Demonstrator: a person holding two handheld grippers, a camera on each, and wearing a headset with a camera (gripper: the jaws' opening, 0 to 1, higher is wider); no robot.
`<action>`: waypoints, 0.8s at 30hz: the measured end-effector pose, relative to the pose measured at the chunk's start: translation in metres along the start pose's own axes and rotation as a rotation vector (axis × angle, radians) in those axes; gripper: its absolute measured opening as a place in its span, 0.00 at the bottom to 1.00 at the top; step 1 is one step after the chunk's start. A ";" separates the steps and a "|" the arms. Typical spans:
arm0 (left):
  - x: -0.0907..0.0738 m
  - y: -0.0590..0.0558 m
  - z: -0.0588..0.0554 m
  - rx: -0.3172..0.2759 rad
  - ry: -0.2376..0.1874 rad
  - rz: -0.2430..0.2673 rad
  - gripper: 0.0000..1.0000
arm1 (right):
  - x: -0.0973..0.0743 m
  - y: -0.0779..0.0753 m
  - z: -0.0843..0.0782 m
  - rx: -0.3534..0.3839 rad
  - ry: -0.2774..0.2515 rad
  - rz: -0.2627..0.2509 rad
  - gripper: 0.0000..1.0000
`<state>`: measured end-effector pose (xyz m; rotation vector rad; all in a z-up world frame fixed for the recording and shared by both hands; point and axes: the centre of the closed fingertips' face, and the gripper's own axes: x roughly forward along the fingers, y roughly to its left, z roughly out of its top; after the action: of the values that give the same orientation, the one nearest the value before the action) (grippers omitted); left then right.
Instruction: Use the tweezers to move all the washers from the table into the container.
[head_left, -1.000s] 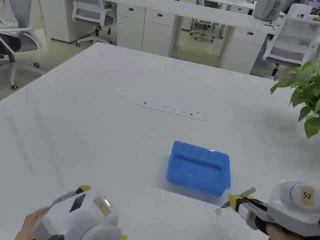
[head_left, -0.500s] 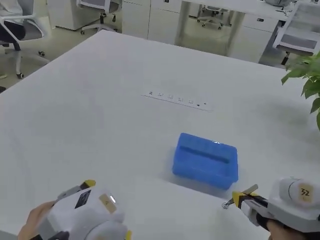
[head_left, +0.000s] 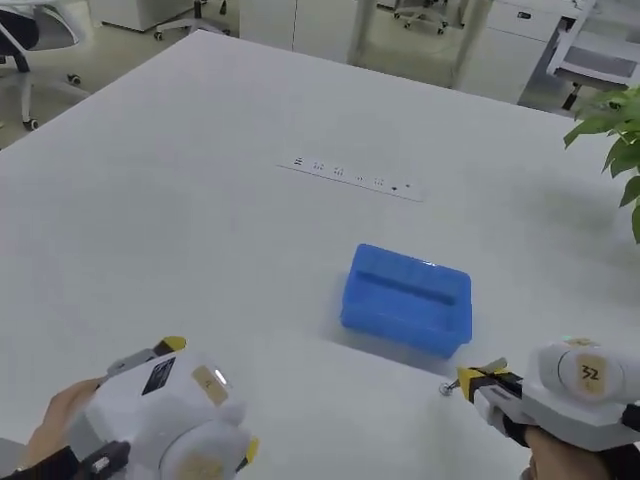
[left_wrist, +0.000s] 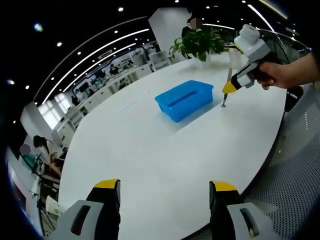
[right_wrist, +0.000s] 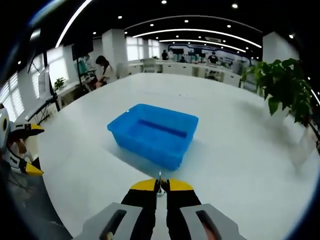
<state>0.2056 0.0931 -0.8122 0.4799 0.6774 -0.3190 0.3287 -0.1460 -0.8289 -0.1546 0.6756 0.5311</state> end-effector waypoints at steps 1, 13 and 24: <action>0.000 0.000 0.000 -0.001 -0.002 0.000 0.74 | -0.001 0.001 0.003 -0.005 -0.015 0.009 0.02; -0.001 0.001 0.005 -0.006 -0.027 0.000 0.73 | -0.012 0.005 0.027 0.029 -0.049 0.031 0.02; -0.002 0.001 0.007 -0.015 -0.040 -0.003 0.73 | -0.022 0.005 0.067 0.031 -0.117 0.039 0.02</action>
<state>0.2081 0.0907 -0.8056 0.4564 0.6411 -0.3257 0.3491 -0.1300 -0.7630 -0.0806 0.5735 0.5624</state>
